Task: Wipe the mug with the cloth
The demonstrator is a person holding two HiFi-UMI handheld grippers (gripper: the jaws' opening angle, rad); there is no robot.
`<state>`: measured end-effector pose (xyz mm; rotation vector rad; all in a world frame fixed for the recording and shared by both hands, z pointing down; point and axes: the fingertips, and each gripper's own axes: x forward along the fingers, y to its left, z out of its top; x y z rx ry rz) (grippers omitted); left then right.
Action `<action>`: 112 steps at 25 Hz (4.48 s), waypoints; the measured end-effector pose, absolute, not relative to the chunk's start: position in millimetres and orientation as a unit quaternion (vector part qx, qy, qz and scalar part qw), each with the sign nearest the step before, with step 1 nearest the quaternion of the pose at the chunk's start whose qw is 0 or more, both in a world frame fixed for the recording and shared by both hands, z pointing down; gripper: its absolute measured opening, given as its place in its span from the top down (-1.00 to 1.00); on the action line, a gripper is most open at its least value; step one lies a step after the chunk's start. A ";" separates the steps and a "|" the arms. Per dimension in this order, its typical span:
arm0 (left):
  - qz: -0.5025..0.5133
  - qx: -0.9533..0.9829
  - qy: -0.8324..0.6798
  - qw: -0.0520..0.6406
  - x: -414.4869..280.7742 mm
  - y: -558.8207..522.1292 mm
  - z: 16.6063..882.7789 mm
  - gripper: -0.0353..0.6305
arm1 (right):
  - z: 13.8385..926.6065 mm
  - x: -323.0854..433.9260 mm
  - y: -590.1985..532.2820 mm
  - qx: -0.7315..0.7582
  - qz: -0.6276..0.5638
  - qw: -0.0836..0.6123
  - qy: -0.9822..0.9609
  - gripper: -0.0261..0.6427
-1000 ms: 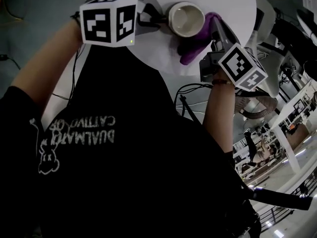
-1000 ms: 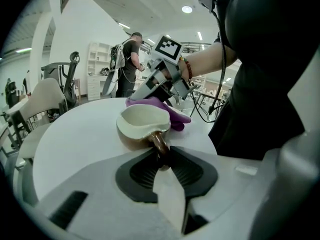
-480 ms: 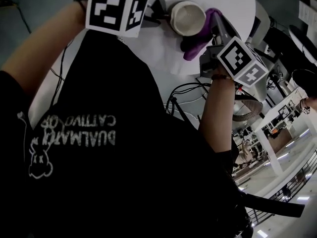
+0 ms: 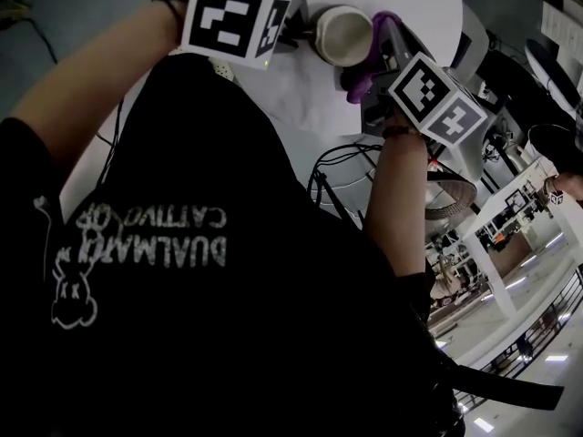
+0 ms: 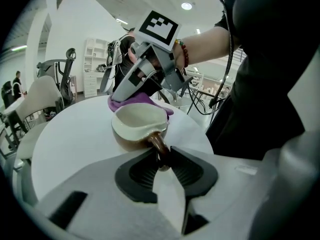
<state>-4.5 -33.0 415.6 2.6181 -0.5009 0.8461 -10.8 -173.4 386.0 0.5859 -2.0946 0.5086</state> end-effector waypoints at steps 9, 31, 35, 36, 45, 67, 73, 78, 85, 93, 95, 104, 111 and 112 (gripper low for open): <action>0.300 0.921 -0.174 0.177 -4.1 -34.4 420.2 0.66 | 390.1 -18.5 -167.2 0.201 0.051 0.520 -0.829 0.86; 0.278 0.919 -0.175 0.220 -9.6 -31.7 417.7 0.66 | 379.5 -53.8 -110.9 0.060 -0.101 0.568 -0.815 0.86; 0.265 0.918 -0.182 0.232 -12.0 -28.8 416.9 0.66 | 380.0 -59.7 -94.1 0.015 -0.130 0.579 -0.804 0.86; 0.261 0.918 -0.183 0.235 -12.9 -28.5 416.3 0.66 | 379.9 -61.3 -90.5 0.004 -0.138 0.584 -0.800 0.86; 0.251 0.920 -0.185 0.237 -11.3 -32.2 418.3 0.66 | 389.3 -61.8 -60.7 -0.117 -0.191 0.614 -0.757 0.85; 0.257 0.909 -0.250 0.214 -21.5 -48.0 403.9 0.66 | 412.1 -75.3 -73.2 -0.119 0.023 0.719 -0.684 0.84; 0.252 0.903 -0.256 0.237 -26.4 -48.7 406.8 0.65 | 421.1 -79.2 -78.4 -0.100 0.014 0.724 -0.683 0.84; 0.250 0.901 -0.267 0.234 -25.7 -41.6 401.7 0.65 | 422.7 -77.3 -71.6 -0.093 0.013 0.723 -0.684 0.84; 0.248 0.891 -0.289 0.247 -25.6 -42.1 411.5 0.63 | 441.0 -71.5 -81.8 -0.090 0.034 0.738 -0.668 0.83; 0.247 0.885 -0.298 0.259 -28.1 -42.3 406.1 0.63 | 441.5 -71.7 -88.4 -0.070 0.138 0.701 -0.696 0.83; 0.252 0.884 -0.293 0.262 -25.6 -40.2 406.4 0.64 | 440.3 -71.1 -90.6 -0.064 0.142 0.689 -0.707 0.83; 0.269 0.879 -0.293 0.263 -22.7 -38.5 410.8 0.64 | 432.7 -69.4 -113.7 0.022 0.177 0.602 -0.778 0.83; 0.279 0.871 -0.300 0.269 -17.8 -39.1 412.5 0.64 | 417.9 -45.8 -140.7 0.122 0.294 0.485 -0.814 0.83; 0.280 0.870 -0.301 0.270 -20.0 -37.8 412.6 0.64 | 415.5 -46.1 -141.3 0.129 0.304 0.471 -0.818 0.83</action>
